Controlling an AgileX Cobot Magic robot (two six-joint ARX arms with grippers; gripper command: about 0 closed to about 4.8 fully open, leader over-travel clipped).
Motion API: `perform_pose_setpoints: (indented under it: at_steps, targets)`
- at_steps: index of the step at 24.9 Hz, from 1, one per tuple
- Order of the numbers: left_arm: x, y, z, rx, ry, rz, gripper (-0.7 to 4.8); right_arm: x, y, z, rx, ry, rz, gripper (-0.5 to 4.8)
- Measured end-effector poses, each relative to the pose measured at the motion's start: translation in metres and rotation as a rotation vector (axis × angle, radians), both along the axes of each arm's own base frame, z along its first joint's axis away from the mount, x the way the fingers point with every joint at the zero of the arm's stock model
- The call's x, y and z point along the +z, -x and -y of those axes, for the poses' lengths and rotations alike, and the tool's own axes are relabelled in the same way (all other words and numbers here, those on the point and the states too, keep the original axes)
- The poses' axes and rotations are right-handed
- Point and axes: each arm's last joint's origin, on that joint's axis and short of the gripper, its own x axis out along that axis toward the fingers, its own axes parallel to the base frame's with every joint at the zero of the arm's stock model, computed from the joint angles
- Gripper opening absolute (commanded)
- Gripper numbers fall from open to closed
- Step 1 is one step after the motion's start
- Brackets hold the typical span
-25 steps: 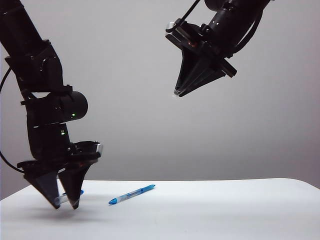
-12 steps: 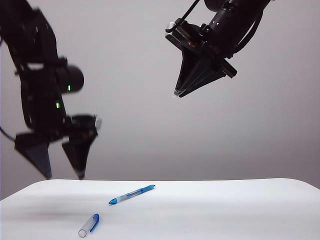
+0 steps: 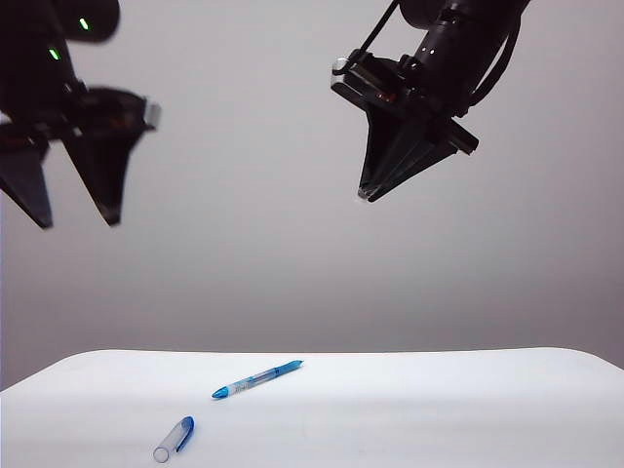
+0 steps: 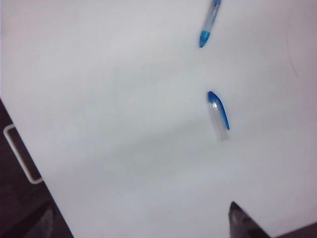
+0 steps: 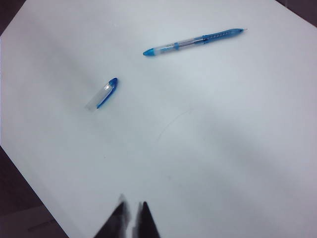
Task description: Pick up the pen and remove the cap.
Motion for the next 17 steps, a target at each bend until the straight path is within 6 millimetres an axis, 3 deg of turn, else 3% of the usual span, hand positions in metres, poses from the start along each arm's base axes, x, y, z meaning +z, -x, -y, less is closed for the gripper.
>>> perform_pose_setpoints:
  at_steps: [5,7,9,12,17]
  targets:
    - [0.017,0.053,-0.013,0.011,0.027,0.080,4.79,0.024,0.014,0.008,-0.011,-0.019,0.067,-0.01]
    - [0.021,0.070,-0.018,0.021,0.035,0.124,4.79,0.046,0.026,0.015,-0.030,-0.031,0.140,-0.02]
    - [0.032,0.099,-0.027,0.052,0.034,0.216,4.79,0.079,0.048,0.029,-0.061,-0.065,0.244,-0.01]
    - [0.041,0.119,-0.032,0.063,0.058,0.312,4.79,0.101,0.068,0.040,-0.099,-0.095,0.312,-0.01]
    - [0.051,0.162,-0.046,0.093,0.091,0.481,4.79,0.117,0.102,0.060,-0.185,-0.111,0.420,-0.01]
